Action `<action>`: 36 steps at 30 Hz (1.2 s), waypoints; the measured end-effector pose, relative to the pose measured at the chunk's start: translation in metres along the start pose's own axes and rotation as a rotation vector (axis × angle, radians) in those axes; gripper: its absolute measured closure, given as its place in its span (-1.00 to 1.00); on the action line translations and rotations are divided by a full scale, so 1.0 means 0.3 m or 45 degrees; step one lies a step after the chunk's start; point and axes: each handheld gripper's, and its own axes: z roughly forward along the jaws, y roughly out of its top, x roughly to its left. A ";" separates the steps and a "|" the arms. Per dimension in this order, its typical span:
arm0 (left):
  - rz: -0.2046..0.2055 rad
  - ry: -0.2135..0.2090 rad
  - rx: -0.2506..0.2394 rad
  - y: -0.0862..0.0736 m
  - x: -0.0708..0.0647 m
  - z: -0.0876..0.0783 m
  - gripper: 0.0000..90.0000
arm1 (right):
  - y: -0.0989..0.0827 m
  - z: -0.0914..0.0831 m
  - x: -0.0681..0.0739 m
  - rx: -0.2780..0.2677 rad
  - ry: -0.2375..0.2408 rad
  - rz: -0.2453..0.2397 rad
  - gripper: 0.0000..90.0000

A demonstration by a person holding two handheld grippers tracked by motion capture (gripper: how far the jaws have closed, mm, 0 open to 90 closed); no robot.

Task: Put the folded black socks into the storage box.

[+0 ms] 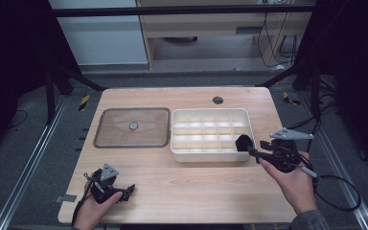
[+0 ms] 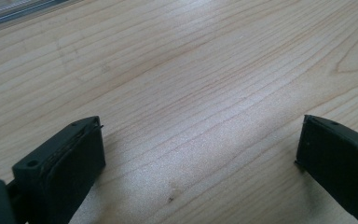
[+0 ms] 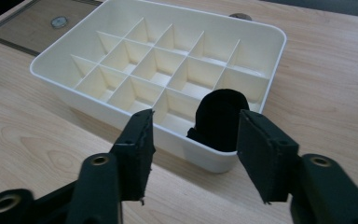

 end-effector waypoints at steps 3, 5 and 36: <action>0.000 0.000 -0.001 0.000 0.000 0.000 -1.00 | -0.016 0.000 -0.005 0.002 0.002 0.001 -0.12; -0.001 0.000 -0.002 0.000 0.000 0.000 -1.00 | -0.027 0.000 -0.007 0.004 -0.010 0.003 -0.25; -0.004 0.001 -0.006 -0.001 -0.002 0.001 -1.00 | -0.256 0.054 -0.077 0.088 -0.100 0.067 -0.78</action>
